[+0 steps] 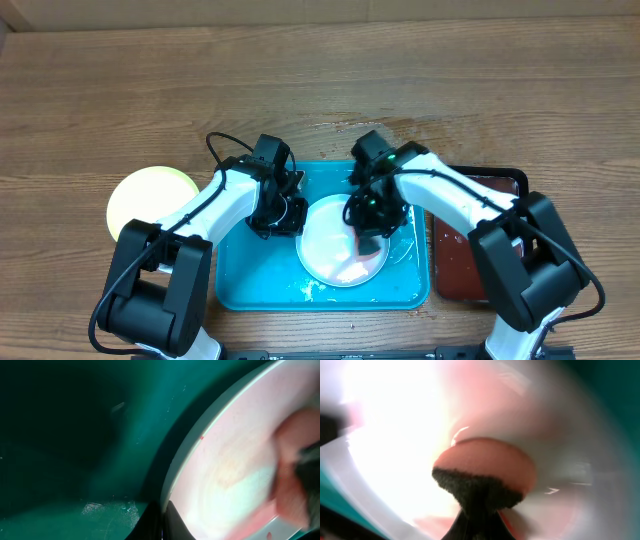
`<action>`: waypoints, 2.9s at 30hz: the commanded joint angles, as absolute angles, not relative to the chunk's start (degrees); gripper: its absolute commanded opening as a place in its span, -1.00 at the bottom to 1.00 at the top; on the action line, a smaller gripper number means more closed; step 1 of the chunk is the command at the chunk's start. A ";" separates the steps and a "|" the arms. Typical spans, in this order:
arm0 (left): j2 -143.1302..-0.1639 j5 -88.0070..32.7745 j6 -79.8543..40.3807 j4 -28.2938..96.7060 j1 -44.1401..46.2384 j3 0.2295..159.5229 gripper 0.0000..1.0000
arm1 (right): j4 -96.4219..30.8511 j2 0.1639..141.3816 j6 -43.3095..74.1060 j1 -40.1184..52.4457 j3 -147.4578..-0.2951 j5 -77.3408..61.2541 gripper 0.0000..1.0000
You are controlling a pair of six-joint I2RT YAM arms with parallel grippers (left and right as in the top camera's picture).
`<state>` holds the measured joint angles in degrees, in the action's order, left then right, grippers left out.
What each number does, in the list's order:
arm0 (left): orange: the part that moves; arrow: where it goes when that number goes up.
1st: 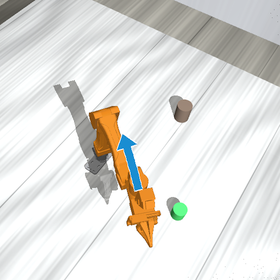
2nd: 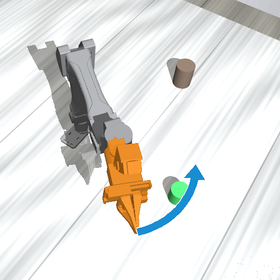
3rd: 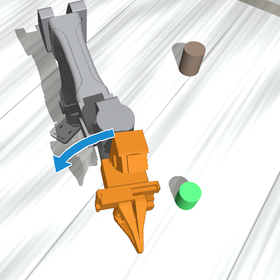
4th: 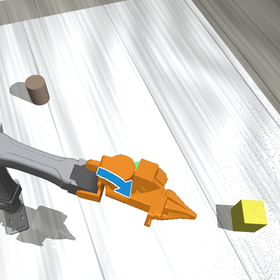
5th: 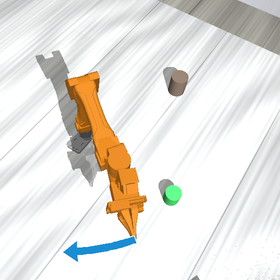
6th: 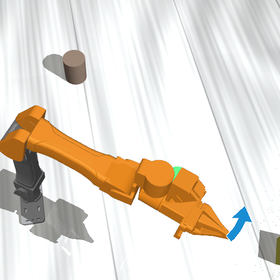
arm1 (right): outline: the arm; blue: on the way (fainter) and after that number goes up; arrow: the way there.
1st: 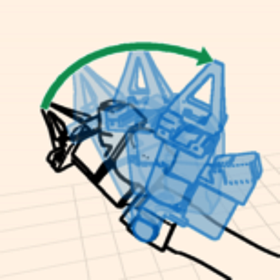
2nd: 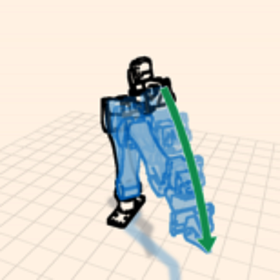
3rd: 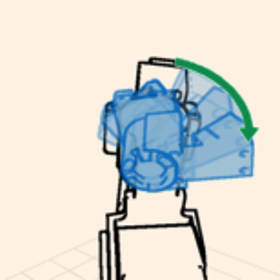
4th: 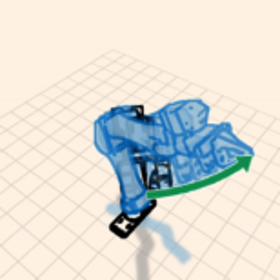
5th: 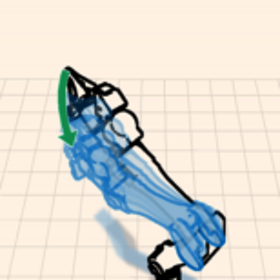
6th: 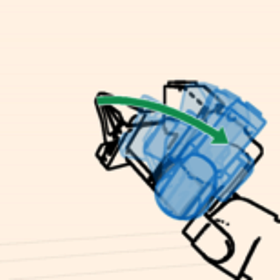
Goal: Clean dirty plates on tray and stack at the side
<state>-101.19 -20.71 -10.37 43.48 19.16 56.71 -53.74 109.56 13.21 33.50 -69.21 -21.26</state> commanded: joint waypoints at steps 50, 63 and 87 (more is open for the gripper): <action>-101.78 -20.62 -10.52 43.24 19.27 56.75 -0.92 | -56.45 110.02 10.55 44.62 -69.04 -18.46 -0.92; -101.78 -20.60 -10.52 43.90 19.27 56.75 -0.92 | -44.29 110.02 24.77 43.00 -69.04 -26.81 -0.92; -101.78 -20.60 -10.52 44.66 19.27 56.75 -0.91 | -46.70 110.02 48.21 33.76 -69.01 -1.65 -0.92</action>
<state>-101.19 -20.56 -10.39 44.12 19.16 56.73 -43.42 110.06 46.72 38.13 -69.47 -10.98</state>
